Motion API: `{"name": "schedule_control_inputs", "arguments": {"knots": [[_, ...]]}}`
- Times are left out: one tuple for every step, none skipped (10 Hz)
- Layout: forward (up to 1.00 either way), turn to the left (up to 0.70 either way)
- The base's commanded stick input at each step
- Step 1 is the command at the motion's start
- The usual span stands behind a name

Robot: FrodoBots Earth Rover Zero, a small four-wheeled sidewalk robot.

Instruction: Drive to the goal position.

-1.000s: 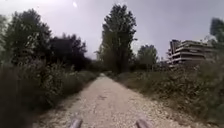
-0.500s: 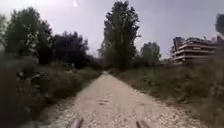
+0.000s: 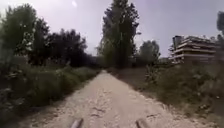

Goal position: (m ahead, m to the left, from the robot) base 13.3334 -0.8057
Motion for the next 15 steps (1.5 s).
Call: {"name": "schedule_control_inputs", "arguments": {"knots": [[0.85, 0.00], [0.85, 0.00], [0.85, 0.00], [0.85, 0.00], [0.85, 0.00], [0.85, 0.00], [0.85, 0.00], [0.85, 0.00], [0.85, 0.00], [0.85, 0.00], [0.85, 0.00], [0.85, 0.00], [0.85, 0.00], [0.85, 0.00], [0.85, 0.00]]}}
